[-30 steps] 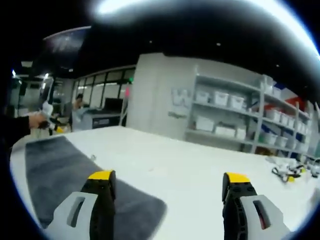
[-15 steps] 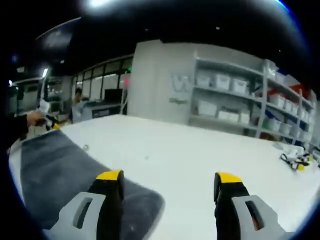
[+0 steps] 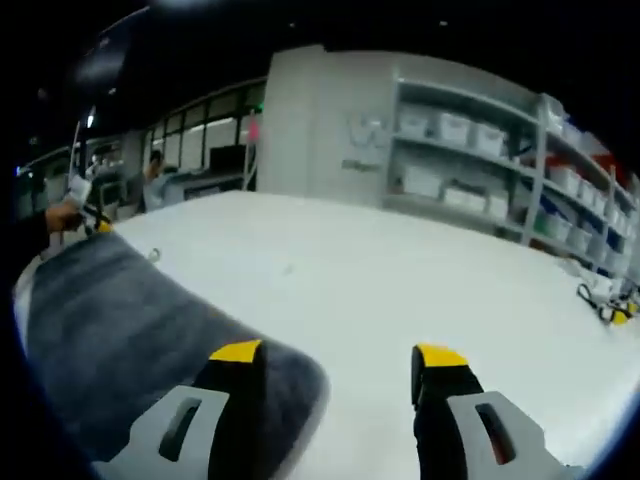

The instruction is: Open the folded towel by lifting each exposed corner and separating the folded layers until the towel lies flat within the target outline without major curled edges

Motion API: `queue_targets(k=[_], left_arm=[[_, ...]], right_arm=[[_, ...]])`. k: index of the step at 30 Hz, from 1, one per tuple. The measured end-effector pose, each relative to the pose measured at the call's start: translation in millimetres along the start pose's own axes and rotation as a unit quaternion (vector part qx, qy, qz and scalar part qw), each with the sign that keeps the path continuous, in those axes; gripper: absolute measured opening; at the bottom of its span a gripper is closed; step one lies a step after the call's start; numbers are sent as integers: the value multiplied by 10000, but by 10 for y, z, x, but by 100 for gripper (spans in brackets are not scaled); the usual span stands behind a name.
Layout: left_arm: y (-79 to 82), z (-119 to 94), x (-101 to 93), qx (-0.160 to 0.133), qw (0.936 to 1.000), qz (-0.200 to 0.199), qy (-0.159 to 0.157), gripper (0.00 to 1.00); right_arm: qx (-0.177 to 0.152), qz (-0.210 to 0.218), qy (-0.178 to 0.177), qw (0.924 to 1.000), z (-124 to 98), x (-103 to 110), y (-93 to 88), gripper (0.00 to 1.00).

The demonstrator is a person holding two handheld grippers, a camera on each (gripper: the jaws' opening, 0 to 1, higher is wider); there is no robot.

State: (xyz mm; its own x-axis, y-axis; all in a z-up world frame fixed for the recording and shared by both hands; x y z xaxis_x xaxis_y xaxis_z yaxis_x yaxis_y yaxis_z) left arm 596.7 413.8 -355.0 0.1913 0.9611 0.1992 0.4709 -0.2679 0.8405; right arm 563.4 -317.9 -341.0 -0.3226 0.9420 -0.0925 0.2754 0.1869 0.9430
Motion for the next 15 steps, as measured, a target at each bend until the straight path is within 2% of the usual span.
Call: queue_targets(k=[2, 6, 8, 11, 15], left_arm=[[-12, 0, -19, 3, 9999, -112, -55, 37], [-25, 16, -18, 31, 10000, -57, -72, 32], [-11, 18, -16, -138, 9999, 25, -30, 27], [-24, 33, -7, -125, 9999, 24, -27, 24], [-45, 41, -15, -60, 10000, 57, -26, 23]], right_arm=[[113, -33, 4, 9999, 27, 30, -68, 53], [199, -187, -20, 9996, 37, 56, -173, 41], [151, -287, -35, 9995, 17, 73, -181, 34], [184, -359, -62, 9992, -3, 83, -201, 33], [241, -338, -63, 9991, 13, 95, -253, 26]])
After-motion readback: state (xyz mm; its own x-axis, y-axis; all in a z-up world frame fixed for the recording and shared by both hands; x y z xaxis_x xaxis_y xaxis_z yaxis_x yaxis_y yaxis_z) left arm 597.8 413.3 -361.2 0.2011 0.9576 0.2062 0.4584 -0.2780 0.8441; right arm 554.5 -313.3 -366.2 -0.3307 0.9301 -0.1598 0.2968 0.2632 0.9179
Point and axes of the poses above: the point that each gripper's makers call its tool centre point, and the gripper's own axes: z roughly forward along the fingers, x roughly to its left, y roughly out of its top, the point moved 8 cm from there along -z, roughly backward along the fingers, and after that the axes turned 5 degrees about -x, right-handed, at the moved point
